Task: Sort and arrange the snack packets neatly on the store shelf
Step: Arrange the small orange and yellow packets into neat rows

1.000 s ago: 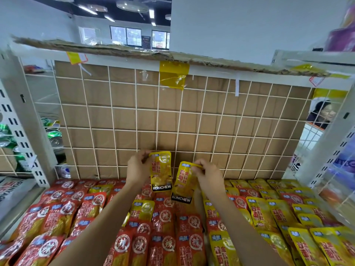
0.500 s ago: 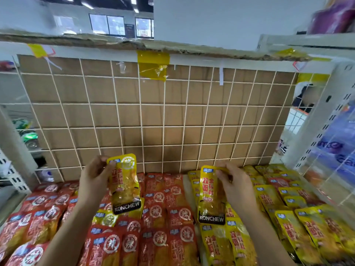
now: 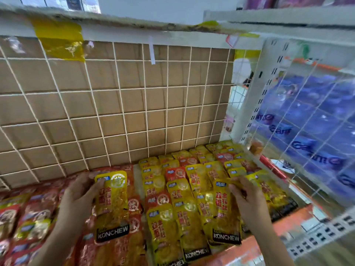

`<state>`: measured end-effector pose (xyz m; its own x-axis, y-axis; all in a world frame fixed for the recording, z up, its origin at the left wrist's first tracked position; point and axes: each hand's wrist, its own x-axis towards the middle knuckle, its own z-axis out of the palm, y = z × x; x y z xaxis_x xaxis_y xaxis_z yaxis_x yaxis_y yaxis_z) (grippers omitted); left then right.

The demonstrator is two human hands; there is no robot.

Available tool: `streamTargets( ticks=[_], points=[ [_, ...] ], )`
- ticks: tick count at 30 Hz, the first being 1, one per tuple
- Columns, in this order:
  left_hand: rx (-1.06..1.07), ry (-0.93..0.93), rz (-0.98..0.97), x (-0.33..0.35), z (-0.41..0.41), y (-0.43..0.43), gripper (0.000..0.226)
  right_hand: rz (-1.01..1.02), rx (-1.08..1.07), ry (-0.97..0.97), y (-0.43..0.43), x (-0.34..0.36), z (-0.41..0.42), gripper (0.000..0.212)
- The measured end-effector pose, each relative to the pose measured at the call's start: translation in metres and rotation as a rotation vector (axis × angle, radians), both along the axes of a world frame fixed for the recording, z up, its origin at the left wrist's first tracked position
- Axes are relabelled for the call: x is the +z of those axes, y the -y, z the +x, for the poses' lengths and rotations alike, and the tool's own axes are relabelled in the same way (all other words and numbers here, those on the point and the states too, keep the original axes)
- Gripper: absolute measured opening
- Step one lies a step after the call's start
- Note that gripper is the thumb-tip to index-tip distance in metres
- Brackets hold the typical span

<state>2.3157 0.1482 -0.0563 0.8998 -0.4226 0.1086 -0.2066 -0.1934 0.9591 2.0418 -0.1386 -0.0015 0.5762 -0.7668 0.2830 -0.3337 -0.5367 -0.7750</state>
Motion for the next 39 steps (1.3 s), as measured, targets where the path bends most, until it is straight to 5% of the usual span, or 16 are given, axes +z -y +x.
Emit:
streamTargets(
  ticks=[14,30,39],
  points=[
    [-0.083,0.011,-0.037,0.03,-0.122,0.15,0.01,-0.064,-0.014,-0.034,0.106,-0.007,-0.061,0.02],
    [-0.199,0.223,0.526,0.031,-0.159,0.199,0.021,-0.114,0.352,-0.148,0.105,-0.026,-0.004,0.004],
    [-0.166,0.239,0.54,0.035,-0.166,0.195,0.02,-0.398,0.358,-0.104,0.094,-0.041,0.005,0.011]
  ],
)
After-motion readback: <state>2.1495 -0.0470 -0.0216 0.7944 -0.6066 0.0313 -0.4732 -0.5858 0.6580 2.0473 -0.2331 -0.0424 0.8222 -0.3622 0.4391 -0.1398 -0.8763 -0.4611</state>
